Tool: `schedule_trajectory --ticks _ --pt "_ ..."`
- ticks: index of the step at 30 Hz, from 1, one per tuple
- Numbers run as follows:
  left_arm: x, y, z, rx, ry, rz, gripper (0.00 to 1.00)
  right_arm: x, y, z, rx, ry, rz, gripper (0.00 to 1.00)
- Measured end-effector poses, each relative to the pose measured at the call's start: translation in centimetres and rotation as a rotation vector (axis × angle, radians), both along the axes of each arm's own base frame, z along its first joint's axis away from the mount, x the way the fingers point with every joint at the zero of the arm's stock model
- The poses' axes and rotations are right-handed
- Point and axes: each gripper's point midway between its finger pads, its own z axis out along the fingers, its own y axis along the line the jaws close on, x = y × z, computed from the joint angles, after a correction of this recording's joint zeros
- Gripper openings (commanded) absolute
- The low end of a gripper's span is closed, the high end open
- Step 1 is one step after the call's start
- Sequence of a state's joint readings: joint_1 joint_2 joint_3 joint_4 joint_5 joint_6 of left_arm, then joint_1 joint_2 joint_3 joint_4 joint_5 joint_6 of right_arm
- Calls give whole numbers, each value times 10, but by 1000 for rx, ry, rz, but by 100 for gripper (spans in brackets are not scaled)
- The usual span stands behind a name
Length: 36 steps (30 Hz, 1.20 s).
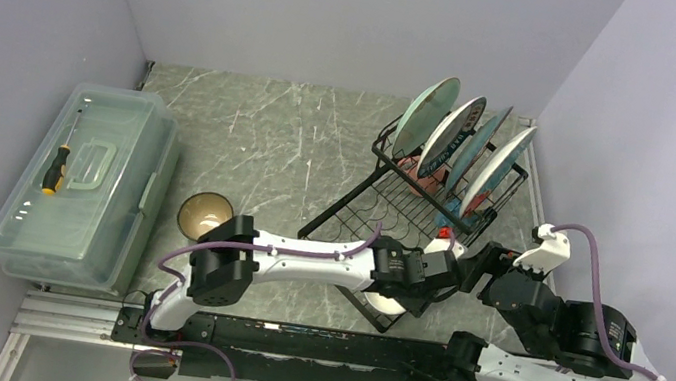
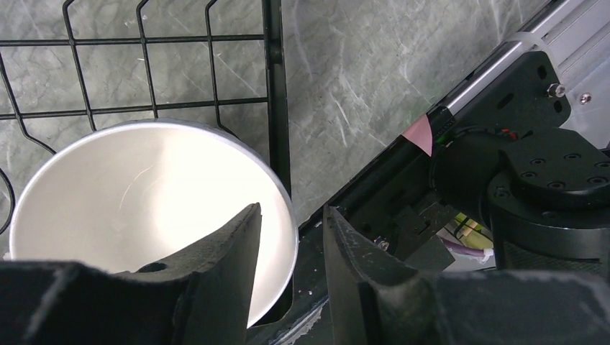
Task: Load the mixed dishes into the dish rack
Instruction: Pick up the bowl from the dish rack.
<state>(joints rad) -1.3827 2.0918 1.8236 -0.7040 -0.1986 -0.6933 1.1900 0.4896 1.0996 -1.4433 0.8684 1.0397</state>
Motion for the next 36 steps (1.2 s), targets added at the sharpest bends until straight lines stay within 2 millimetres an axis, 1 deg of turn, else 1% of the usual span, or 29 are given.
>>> schedule_trajectory --ticks 6,11,15,20,21,26,31,36 --pt "-2 2 -5 6 9 9 34 -1 0 -4 -9 8 6 78" --pt "-4 8 -17 29 26 25 29 -2 -1 -7 -13 13 7 78" --pt "-16 14 -26 60 26 9 17 2 8 1 53 -8 0 78" --pt "-16 12 -24 54 3 6 2 4 14 5 89 -20 -2 78" --pt "-15 12 -22 53 -5 7 0 4 15 5 94 -22 -2 78" --pt "-13 16 -11 45 -18 11 0 7 19 9 119 -34 -5 78" --pt "-12 19 -5 44 -21 7 0 7 21 11 125 -39 -5 78" --pt "-16 18 3 11 -14 -15 0 8 22 10 119 -37 -5 78"
